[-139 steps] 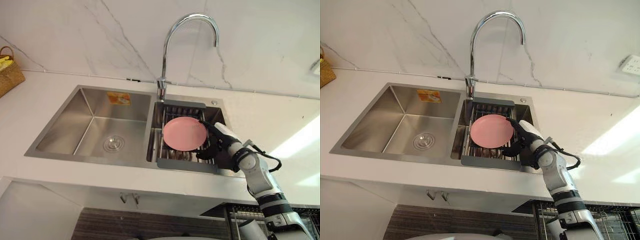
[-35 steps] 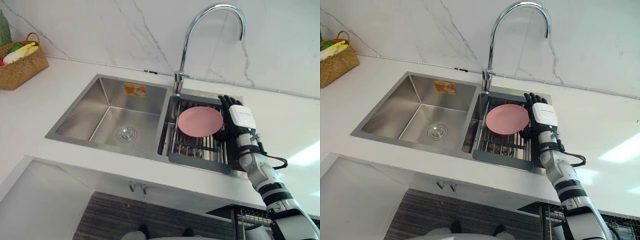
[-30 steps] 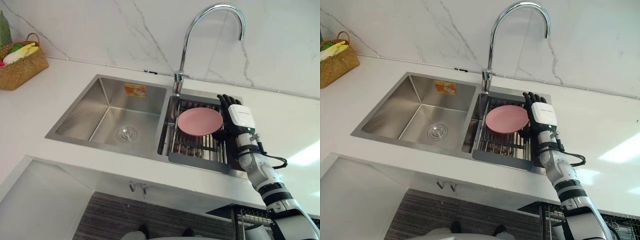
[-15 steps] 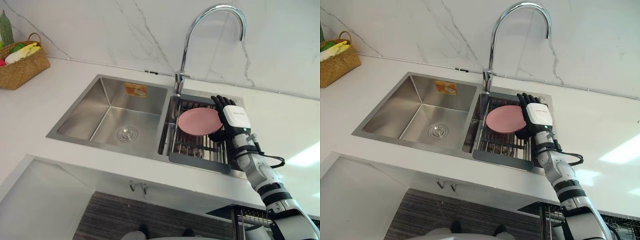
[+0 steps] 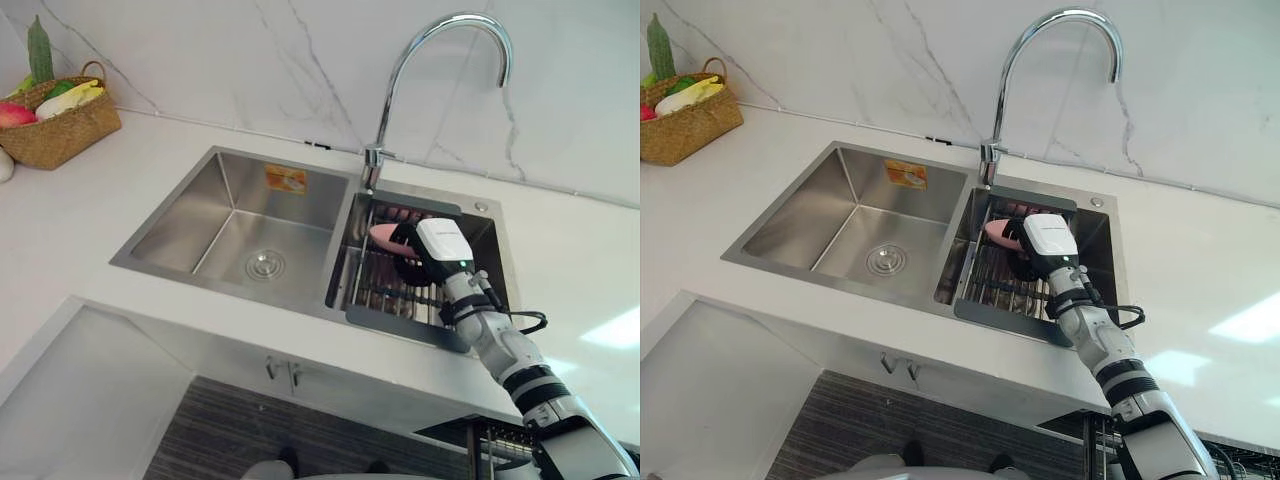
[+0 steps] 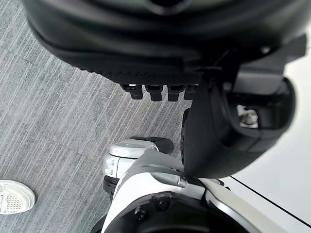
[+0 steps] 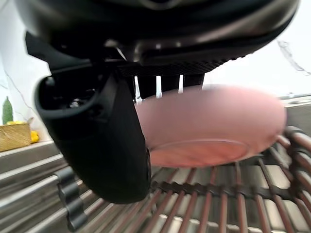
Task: Walk over to the sink, pick up the cup, carry it to the dishwasher, place the cup inside the dishwasher, then close the dishwasher door
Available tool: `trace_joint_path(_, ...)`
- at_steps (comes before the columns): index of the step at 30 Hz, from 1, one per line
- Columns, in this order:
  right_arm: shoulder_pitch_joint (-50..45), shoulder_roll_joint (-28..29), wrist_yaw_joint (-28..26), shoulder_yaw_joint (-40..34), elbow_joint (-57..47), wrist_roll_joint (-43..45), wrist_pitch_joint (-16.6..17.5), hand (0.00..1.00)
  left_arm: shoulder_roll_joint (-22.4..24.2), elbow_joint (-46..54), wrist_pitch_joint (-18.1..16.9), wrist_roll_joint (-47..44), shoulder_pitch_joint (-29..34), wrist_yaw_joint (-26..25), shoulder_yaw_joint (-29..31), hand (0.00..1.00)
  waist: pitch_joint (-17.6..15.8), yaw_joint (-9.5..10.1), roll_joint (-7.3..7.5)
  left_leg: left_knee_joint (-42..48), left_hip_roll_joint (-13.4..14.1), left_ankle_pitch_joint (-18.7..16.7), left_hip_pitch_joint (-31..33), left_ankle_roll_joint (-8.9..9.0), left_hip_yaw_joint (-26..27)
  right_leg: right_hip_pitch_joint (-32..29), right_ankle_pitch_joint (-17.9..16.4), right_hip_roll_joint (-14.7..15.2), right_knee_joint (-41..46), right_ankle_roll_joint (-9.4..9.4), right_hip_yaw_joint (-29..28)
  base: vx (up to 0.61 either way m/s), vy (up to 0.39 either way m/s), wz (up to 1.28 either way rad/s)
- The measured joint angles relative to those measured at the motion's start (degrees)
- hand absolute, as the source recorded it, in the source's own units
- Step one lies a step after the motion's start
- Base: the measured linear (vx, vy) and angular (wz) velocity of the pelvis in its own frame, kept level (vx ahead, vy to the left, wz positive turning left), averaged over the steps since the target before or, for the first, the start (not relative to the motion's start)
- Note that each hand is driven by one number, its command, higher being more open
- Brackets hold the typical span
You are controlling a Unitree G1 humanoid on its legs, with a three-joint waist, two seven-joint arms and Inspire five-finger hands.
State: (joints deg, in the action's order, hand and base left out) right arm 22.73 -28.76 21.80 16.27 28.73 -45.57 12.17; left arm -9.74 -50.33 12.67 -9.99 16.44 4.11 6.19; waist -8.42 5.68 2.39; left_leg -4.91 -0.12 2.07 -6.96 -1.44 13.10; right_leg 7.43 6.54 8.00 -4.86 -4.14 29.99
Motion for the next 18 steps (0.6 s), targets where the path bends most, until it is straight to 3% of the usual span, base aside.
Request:
trace_joint_path(3,1.5,0.2,0.9,0.1,0.0,-1.9,1.3,0.0,0.0,0.0,-0.4,0.1,0.0,0.0,0.0,1.0,0.0,0.11,0.04,0.0,0.0,0.0,0.0,0.0,-0.1,0.0,0.0,0.0,0.0,0.0,0.0,0.0,0.0,0.0)
trace_joint_path(9,1.7,0.2,1.0,0.1,0.0,-2.0,0.9,0.0,0.0,0.0,-0.6,0.1,0.0,0.2,0.0,1.0,-0.1,0.6,0.16,0.0,0.0,0.0,0.1,-0.02,-0.1,0.0,0.0,0.0,0.0,0.0,0.1,0.0,0.0,0.0)
trace_joint_path(18,1.9,-0.6,6.0,-0.4,-3.4,-1.7,1.9,0.0,-0.1,0.0,-1.3,0.5,0.5,0.5,0.2,1.0,-0.1,-0.2,0.36,0.0,0.1,0.0,-0.2,-0.01,1.0,-0.3,0.1,-0.1,0.0,0.08,-1.1,0.0,0.001,-0.05)
